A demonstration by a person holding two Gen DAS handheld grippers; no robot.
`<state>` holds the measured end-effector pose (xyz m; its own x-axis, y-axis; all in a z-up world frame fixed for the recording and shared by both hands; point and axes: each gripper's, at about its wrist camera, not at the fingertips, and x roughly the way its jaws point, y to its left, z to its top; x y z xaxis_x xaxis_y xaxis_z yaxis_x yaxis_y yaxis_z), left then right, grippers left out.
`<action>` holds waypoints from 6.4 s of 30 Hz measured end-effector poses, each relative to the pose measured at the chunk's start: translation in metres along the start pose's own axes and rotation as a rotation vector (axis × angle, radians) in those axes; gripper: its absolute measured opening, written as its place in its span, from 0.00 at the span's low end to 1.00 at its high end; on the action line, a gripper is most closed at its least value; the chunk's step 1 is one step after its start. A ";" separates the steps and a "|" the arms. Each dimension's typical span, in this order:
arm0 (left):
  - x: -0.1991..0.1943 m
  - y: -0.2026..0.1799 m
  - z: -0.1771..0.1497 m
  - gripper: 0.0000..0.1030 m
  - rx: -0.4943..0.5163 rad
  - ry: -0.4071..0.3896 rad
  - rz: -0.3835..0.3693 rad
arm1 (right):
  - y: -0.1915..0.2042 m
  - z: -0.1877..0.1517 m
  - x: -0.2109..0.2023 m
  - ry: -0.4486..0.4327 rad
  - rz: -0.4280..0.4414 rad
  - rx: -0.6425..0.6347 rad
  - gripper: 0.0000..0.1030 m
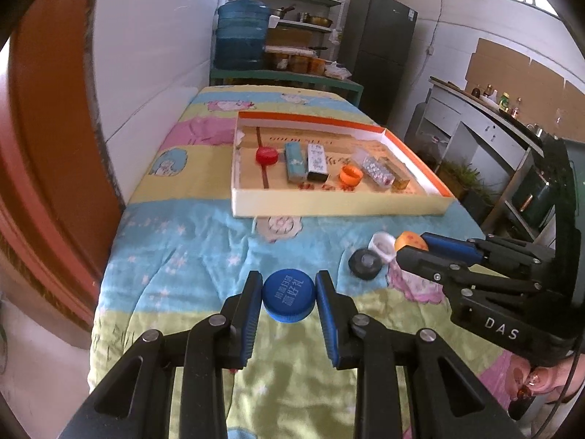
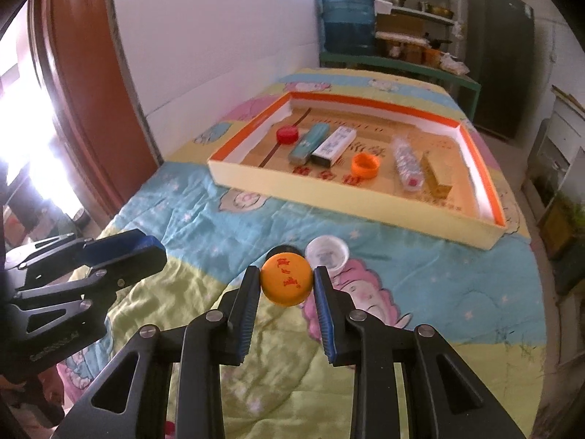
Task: Organize rigid objects
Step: 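Close the left gripper on the blue cap while the right gripper closes on the yellow-orange cap, then carry the blue and yellow-orange caps into the GOLDENLEAF box with both grippers, then set both caps down in the box and open both grippers, then withdraw both grippers from the box toward the black and white caps, then close the left gripper on the black cap while the right gripper closes on the white cap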
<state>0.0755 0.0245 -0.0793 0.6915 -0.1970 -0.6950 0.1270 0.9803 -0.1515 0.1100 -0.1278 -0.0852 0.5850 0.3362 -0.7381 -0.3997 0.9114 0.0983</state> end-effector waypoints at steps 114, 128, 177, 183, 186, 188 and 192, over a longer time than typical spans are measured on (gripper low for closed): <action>0.065 -0.012 0.097 0.47 0.052 0.005 0.053 | -0.062 0.063 0.019 0.027 -0.082 0.064 0.38; 0.030 -0.019 0.076 0.47 0.052 -0.021 0.020 | -0.049 0.042 -0.014 0.001 -0.092 0.064 0.38; 0.052 -0.042 0.016 0.47 0.064 0.097 -0.085 | -0.028 -0.010 0.034 0.070 -0.098 0.022 0.29; 0.069 -0.055 0.012 0.47 0.091 0.116 -0.051 | -0.050 -0.021 0.013 0.049 -0.145 0.082 0.29; 0.076 -0.058 0.011 0.47 0.093 0.126 -0.026 | -0.057 -0.023 0.007 0.041 -0.149 0.102 0.29; 0.077 -0.060 0.010 0.47 0.104 0.120 -0.005 | -0.058 -0.024 0.006 0.039 -0.150 0.107 0.29; 0.075 -0.061 0.008 0.30 0.113 0.108 0.022 | -0.059 -0.025 0.005 0.036 -0.141 0.114 0.29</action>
<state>0.1255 -0.0503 -0.1168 0.6153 -0.1700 -0.7697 0.1959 0.9788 -0.0595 0.1191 -0.1859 -0.1113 0.6030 0.1959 -0.7733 -0.2313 0.9707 0.0655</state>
